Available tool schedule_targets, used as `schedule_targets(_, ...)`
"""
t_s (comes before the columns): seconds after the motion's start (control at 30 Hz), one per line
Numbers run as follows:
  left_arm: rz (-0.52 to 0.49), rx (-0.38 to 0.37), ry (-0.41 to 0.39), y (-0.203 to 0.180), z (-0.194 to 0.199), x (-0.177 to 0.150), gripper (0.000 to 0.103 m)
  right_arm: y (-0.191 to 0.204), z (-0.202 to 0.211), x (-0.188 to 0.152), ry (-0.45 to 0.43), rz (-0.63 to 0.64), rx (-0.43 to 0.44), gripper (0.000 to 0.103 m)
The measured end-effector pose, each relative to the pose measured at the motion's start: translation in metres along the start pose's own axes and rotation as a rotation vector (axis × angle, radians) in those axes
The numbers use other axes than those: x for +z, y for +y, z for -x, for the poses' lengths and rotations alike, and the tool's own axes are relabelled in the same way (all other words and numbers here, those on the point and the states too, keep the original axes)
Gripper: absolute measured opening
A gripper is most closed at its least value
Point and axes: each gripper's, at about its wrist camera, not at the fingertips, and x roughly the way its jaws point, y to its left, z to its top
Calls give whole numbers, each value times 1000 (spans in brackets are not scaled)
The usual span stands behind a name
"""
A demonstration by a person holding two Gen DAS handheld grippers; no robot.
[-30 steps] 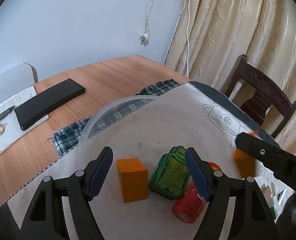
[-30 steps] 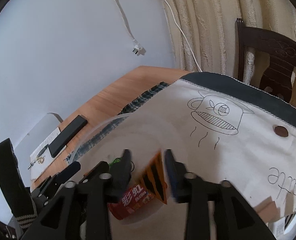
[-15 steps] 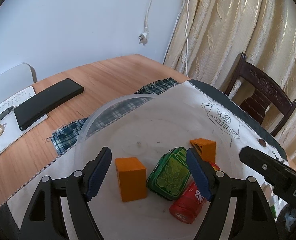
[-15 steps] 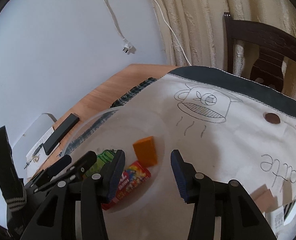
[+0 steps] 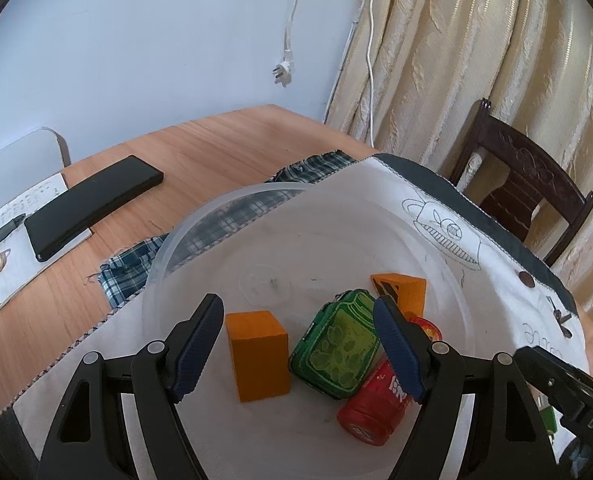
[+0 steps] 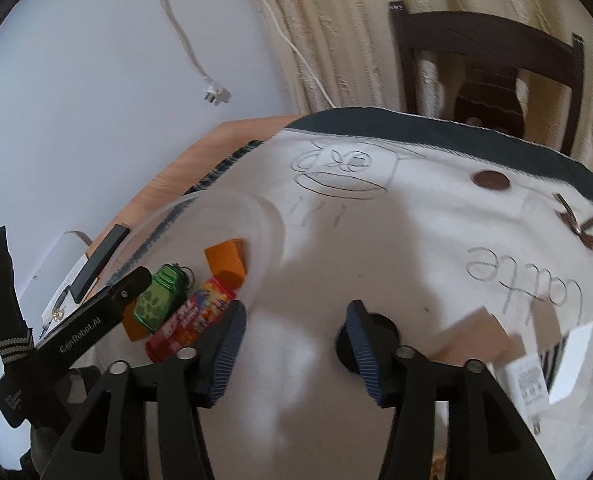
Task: Organize rigid objects
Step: 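Withdraw both tools from the bowl toward the remaining objects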
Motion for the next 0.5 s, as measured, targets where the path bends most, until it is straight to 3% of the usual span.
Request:
schedule_targets(0.27, -17, -6, 19, -5, -4, -1, 80, -18, 8, -10, -13, -57, -22, 81)
schedule_targets(0.5, -40, -23, 21, -10, -4, -3, 87, -41, 24, -19, -28, -113, -37, 87)
